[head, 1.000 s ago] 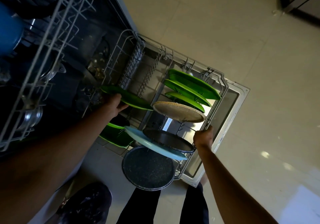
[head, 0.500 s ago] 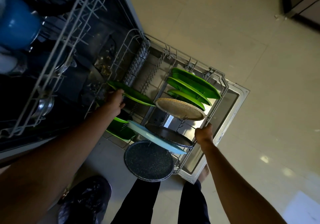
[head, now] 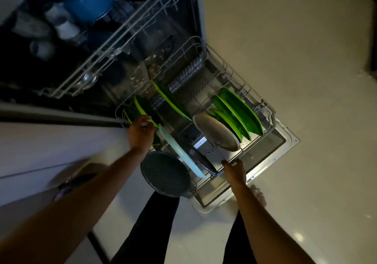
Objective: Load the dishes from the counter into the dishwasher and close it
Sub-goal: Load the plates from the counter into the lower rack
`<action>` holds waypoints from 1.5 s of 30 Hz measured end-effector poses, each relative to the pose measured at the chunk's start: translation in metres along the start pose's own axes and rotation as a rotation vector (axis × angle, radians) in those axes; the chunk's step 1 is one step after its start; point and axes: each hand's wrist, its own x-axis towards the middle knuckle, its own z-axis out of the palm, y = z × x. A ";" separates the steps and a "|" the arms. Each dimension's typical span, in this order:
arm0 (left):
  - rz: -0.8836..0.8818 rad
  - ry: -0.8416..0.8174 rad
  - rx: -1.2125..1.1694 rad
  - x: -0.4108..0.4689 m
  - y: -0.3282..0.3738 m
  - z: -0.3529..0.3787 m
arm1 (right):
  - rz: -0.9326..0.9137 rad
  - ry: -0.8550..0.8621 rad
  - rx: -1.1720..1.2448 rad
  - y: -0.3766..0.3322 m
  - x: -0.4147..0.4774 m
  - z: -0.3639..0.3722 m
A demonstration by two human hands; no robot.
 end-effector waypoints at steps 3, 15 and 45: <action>0.043 0.155 0.094 -0.059 -0.006 0.001 | -0.111 -0.091 -0.152 0.009 -0.001 -0.020; -0.269 0.008 0.024 -0.280 0.011 0.098 | -1.014 -0.161 -0.899 0.017 -0.020 -0.113; -0.308 -0.392 0.462 -0.275 -0.068 0.217 | -1.349 -0.075 -1.588 0.030 0.046 -0.064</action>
